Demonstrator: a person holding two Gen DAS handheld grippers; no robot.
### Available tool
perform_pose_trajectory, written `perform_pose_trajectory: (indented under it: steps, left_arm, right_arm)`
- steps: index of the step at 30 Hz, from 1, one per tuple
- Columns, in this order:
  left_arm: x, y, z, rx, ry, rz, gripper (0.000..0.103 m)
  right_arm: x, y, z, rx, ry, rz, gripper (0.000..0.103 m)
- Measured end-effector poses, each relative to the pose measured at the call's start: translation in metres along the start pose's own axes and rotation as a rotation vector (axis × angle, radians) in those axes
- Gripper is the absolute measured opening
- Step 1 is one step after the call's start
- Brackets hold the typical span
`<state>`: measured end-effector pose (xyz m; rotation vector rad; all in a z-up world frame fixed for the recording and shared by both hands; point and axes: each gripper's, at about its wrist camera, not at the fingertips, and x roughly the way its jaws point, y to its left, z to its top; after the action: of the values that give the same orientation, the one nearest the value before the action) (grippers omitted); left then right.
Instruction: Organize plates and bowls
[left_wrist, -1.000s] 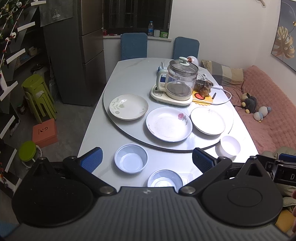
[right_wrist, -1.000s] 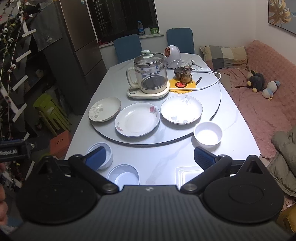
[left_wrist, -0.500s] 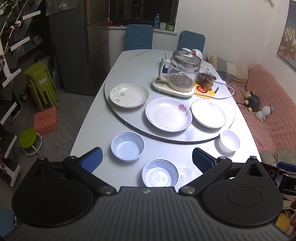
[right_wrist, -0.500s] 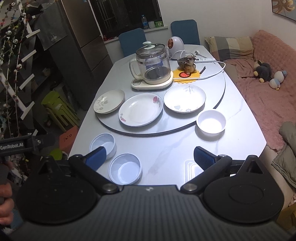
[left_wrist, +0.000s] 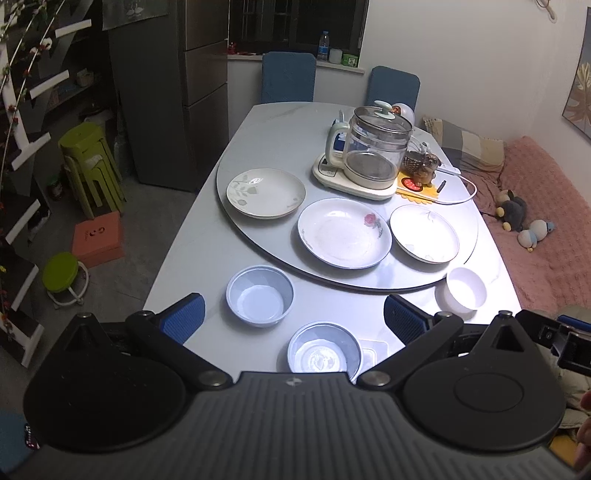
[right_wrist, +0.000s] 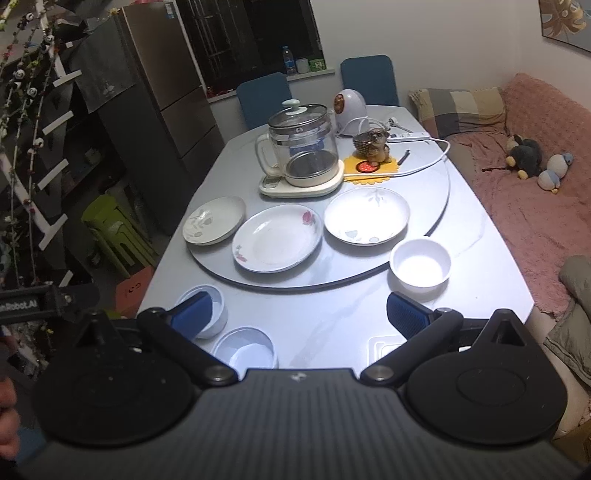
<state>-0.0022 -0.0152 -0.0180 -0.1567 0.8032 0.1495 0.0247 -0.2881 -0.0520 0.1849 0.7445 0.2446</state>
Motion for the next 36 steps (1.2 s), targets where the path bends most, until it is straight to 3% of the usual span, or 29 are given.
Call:
perform_pose_trajectory:
  steps: [10,14,18,26,36]
  left_arm:
    - [0.050,0.026,0.042,0.028,0.024,-0.037,0.103]
    - [0.083,0.045,0.059,0.022,0.073,-0.028,0.103]
    - [0.125,0.070,0.075,-0.006,0.142,-0.058,0.103]
    - [0.193,0.123,0.113,-0.051,0.163,-0.076,0.103]
    - [0.267,0.190,0.154,-0.061,0.176,-0.051,0.103]
  right_arm:
    - [0.039,0.032,0.024,-0.002,0.001,0.054,0.099]
    - [0.064,0.051,0.037,-0.015,-0.015,0.015,0.099]
    - [0.096,0.070,0.050,-0.013,-0.011,0.006,0.099]
    - [0.164,0.105,0.075,0.010,0.013,-0.032,0.099]
    - [0.243,0.138,0.104,0.051,0.067,0.015,0.099]
